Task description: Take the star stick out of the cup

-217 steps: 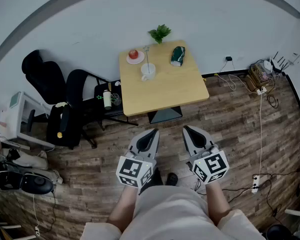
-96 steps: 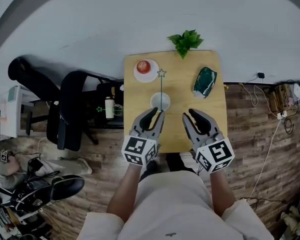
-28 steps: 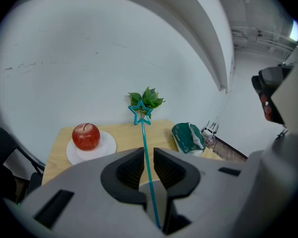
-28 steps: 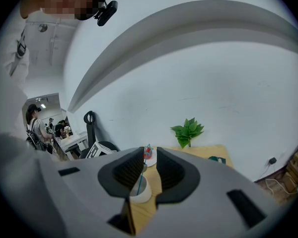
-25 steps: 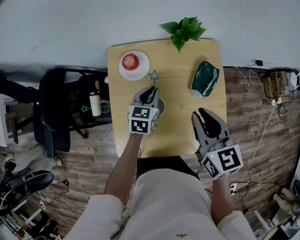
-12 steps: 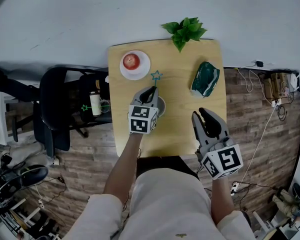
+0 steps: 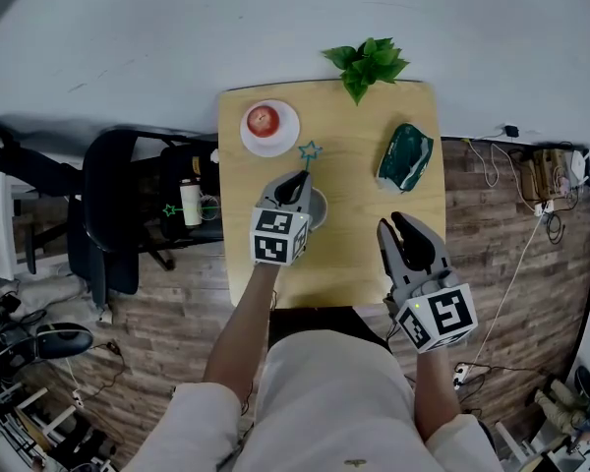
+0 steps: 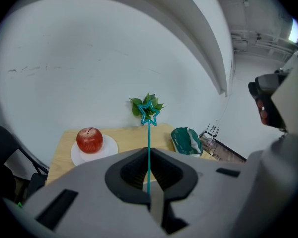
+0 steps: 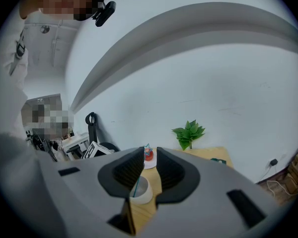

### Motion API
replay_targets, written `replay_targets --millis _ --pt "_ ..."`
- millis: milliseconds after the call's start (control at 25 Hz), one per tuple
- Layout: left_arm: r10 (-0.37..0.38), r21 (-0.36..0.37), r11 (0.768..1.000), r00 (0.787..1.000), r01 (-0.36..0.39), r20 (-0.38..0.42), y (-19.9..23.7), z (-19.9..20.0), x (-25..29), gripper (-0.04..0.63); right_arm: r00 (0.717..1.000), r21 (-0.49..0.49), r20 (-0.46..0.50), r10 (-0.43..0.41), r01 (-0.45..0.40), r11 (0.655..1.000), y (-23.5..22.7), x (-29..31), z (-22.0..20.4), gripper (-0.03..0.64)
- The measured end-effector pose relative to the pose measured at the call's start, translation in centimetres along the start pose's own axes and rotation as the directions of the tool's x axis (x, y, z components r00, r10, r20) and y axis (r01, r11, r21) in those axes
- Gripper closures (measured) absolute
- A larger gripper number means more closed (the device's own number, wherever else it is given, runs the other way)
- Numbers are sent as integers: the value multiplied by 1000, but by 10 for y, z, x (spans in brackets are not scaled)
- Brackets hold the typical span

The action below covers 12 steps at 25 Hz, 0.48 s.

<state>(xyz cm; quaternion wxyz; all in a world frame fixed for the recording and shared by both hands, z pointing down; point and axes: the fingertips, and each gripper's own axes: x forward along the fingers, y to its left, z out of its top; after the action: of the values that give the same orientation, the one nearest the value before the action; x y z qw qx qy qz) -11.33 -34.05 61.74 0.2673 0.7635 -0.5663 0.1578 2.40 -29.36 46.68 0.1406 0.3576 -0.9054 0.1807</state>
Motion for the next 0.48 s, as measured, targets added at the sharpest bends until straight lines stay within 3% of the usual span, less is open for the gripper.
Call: replay_targets --millis 480 --pt "33 -10 999 994 -32 100 -13 31 -41 578 998 -11 55 40 -39 999 11 -21 9 541"
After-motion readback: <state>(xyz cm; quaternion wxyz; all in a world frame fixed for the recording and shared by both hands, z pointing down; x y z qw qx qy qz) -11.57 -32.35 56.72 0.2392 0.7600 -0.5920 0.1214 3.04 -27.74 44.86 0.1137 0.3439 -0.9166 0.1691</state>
